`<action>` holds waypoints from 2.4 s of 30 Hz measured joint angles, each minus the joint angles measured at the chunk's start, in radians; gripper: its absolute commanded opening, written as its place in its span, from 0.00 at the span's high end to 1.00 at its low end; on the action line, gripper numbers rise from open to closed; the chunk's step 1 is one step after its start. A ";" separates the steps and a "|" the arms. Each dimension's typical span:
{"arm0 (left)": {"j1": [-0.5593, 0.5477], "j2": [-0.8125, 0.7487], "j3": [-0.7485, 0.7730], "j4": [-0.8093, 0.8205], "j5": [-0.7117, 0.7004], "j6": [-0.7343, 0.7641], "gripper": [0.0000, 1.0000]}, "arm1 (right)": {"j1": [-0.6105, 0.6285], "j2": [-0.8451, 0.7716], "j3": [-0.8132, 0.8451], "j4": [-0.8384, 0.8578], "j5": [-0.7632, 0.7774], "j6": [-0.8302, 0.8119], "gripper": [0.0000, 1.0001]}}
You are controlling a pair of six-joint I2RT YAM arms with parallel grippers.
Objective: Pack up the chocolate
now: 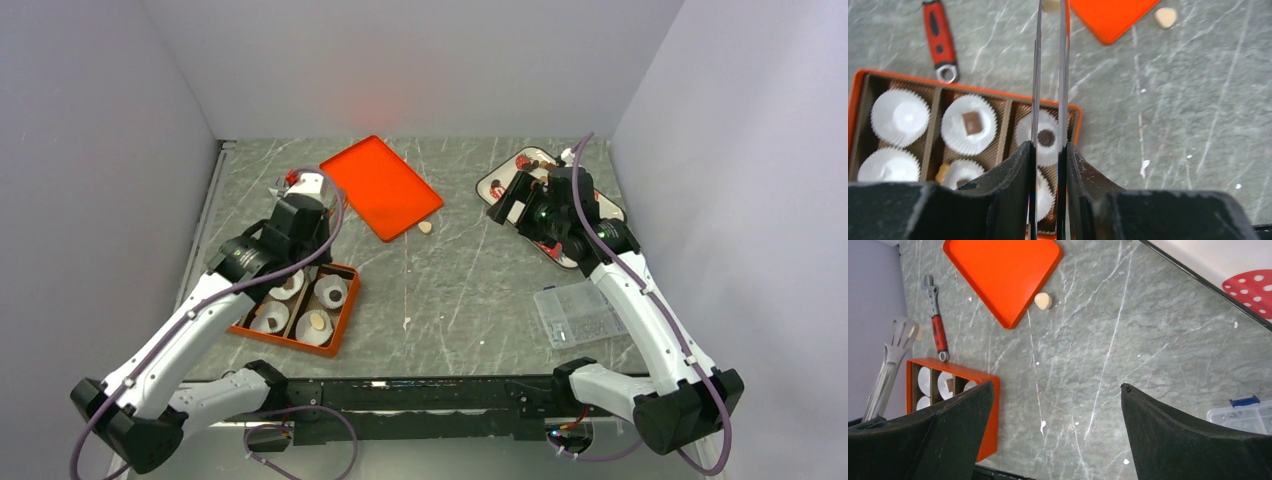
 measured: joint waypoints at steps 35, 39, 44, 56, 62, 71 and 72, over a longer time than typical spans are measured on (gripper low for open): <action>0.484 -0.149 -0.148 -0.345 -0.101 -0.143 0.69 | 0.064 0.045 -0.069 0.052 -0.154 -0.053 0.00; 0.520 -0.133 -0.173 -0.307 -0.074 -0.111 0.69 | 0.064 0.045 -0.072 0.052 -0.163 -0.057 0.00; 0.543 -0.092 -0.210 -0.248 -0.059 -0.082 0.66 | 0.065 0.045 -0.077 0.053 -0.168 -0.061 0.00; 0.604 -0.063 -0.288 -0.155 -0.021 -0.056 0.53 | 0.065 0.045 -0.079 0.052 -0.175 -0.068 0.00; 0.607 -0.077 -0.288 -0.154 -0.021 -0.047 0.52 | 0.065 0.045 -0.079 0.053 -0.190 -0.068 0.00; 0.608 -0.131 -0.207 -0.202 -0.008 -0.039 0.54 | 0.065 0.043 -0.079 0.061 -0.197 -0.067 0.00; 0.608 -0.137 -0.188 -0.209 -0.004 -0.038 0.54 | 0.065 0.042 -0.079 0.061 -0.197 -0.067 0.00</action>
